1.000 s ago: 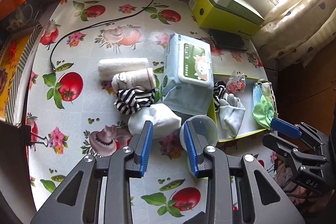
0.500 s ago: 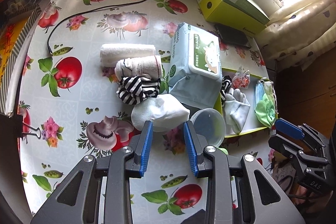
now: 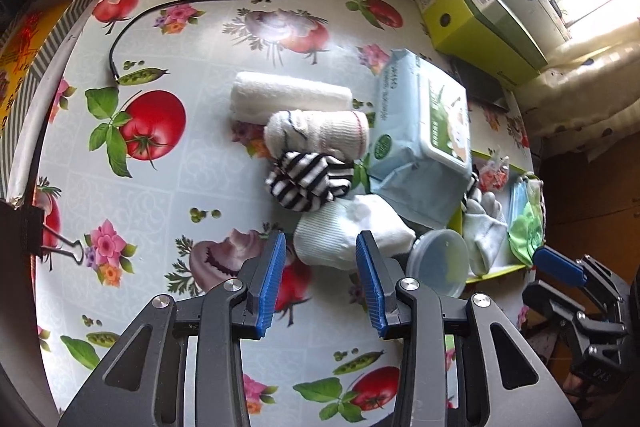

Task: Organize soft objects
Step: 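Lower the left tool onto the black-white striped sock and grasp it, then grasp the white sock with the right tool while the left tool lifts the striped sock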

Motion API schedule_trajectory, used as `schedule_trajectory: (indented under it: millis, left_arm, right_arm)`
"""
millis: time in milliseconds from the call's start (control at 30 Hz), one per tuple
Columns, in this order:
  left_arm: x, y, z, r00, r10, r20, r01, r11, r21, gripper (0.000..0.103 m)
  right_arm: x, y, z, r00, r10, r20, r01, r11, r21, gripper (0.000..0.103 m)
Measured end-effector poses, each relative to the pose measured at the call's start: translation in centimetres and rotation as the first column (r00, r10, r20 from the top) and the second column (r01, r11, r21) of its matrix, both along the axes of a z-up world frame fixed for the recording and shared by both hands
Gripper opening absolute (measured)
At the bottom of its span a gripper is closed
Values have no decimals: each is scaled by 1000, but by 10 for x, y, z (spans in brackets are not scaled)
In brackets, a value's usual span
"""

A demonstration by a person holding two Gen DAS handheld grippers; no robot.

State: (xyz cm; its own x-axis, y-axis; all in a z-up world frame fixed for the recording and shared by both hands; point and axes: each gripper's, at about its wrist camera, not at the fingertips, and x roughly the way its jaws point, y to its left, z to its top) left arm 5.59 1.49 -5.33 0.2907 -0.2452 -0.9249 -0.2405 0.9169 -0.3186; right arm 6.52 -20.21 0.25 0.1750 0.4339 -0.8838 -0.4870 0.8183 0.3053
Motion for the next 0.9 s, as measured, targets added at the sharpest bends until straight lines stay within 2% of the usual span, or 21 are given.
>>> schedule_trajectory:
  millis: [400,600,733,900]
  left_arm:
    - [42,5,-39,999,-13,-52,11,999,-39,38]
    - [56,2,-51,999,-30,-43,28,999,-40,38]
    - [54,6,-53,999,-29,-34,28,999,-23,10]
    - [41,22,-46,1000,0,-13,0,1000,-11,6]
  right_arm:
    - [17,37,-10,998,65,-21,-66,997,-27,46]
    - [24,49,-17,995,90,-37,-91,995,-39,46]
    - [25,61,-24,991,125,-54,-128,991,-47,46]
    - [28,76,-35,981,178,-78,-183,981,-62,46]
